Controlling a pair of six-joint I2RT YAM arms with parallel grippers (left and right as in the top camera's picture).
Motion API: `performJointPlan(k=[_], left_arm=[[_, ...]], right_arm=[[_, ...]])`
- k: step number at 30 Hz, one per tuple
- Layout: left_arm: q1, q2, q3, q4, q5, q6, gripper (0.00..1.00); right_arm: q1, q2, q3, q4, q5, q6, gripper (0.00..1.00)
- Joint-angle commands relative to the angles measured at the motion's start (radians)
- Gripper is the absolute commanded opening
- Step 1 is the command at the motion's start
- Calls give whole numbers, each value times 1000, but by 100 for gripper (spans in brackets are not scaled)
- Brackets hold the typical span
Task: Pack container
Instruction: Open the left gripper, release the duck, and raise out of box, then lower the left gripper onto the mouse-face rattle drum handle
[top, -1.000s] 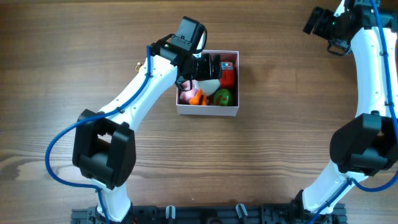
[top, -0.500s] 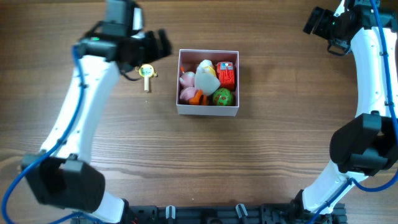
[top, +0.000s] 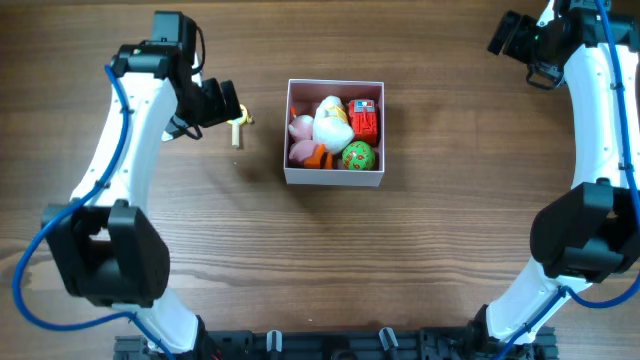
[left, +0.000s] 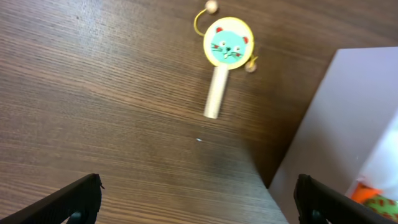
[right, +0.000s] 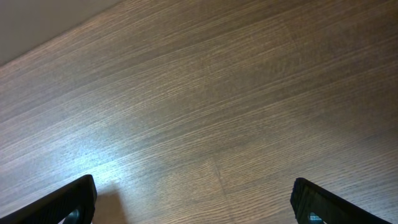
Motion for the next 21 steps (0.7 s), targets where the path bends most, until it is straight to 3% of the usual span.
performJointPlan(k=[1, 21], left_arm=[[6, 37, -3, -2, -24, 20, 100], [6, 187, -3, -9, -24, 21, 100]], right_arm=[[2, -8, -2, 2, -13, -2, 100], [2, -8, -2, 2, -13, -2, 100]])
